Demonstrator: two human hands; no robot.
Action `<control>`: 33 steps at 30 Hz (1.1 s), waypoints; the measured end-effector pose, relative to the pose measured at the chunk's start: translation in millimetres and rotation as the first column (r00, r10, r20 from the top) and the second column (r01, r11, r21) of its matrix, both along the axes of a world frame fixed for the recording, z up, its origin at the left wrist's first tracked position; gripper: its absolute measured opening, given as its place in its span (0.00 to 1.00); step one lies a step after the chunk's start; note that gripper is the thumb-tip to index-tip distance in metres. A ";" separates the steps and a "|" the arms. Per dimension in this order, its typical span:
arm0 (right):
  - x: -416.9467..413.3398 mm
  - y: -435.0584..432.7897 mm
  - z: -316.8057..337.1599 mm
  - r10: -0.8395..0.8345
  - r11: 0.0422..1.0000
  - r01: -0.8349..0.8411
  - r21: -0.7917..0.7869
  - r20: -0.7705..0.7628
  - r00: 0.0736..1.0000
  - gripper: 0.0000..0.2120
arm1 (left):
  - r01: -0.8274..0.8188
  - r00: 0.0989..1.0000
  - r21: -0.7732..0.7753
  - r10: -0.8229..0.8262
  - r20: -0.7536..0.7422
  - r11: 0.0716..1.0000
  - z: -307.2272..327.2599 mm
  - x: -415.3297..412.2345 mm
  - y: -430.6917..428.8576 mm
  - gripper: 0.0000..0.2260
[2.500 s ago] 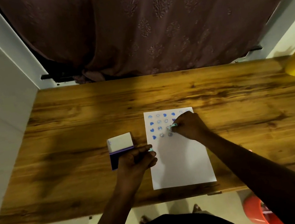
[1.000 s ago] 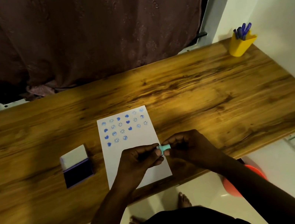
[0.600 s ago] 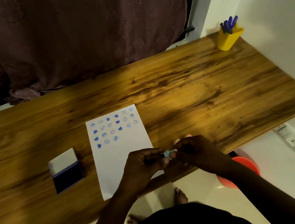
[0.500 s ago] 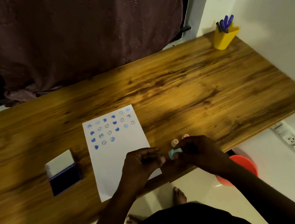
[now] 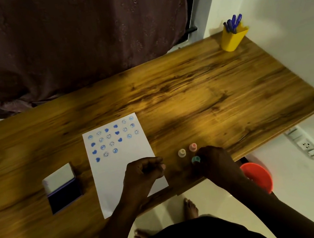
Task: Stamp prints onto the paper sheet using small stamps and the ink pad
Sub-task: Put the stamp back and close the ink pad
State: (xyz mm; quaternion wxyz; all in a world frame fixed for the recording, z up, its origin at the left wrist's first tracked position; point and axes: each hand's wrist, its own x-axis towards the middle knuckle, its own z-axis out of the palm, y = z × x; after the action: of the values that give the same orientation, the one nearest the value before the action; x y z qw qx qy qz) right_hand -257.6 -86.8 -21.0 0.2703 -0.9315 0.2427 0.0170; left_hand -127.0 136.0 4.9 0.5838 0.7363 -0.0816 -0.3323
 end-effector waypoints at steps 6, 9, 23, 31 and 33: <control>1.5 1.3 -1.9 0.038 0.999 -0.038 0.021 -0.014 0.999 0.10 | -0.014 1.000 0.003 0.014 -0.003 1.000 -1.8 0.4 -0.8 0.09; 0.9 0.4 0.2 0.030 0.999 -0.030 0.034 0.003 1.000 0.12 | -0.020 1.000 -0.008 0.020 0.008 1.000 0.4 1.3 -0.2 0.09; 64.4 39.4 65.1 0.162 0.986 -0.167 0.001 0.235 0.958 0.09 | -0.186 0.981 -0.031 0.187 0.047 0.982 6.2 12.6 41.4 0.10; 137.9 123.6 62.4 0.297 0.940 -0.327 0.096 0.240 0.924 0.11 | -0.439 0.898 -0.050 0.440 0.014 0.897 11.7 24.1 122.9 0.09; 153.9 144.3 59.3 0.345 0.921 -0.375 0.106 0.223 0.912 0.10 | -0.495 0.866 -0.068 0.498 0.044 0.866 10.8 27.1 147.5 0.12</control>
State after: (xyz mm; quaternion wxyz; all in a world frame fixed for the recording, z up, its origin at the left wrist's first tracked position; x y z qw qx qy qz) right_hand -103.7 57.5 38.3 0.3530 -0.9349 0.0361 -0.0095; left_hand -100.0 283.4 15.7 0.6667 0.7259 0.0841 -0.1464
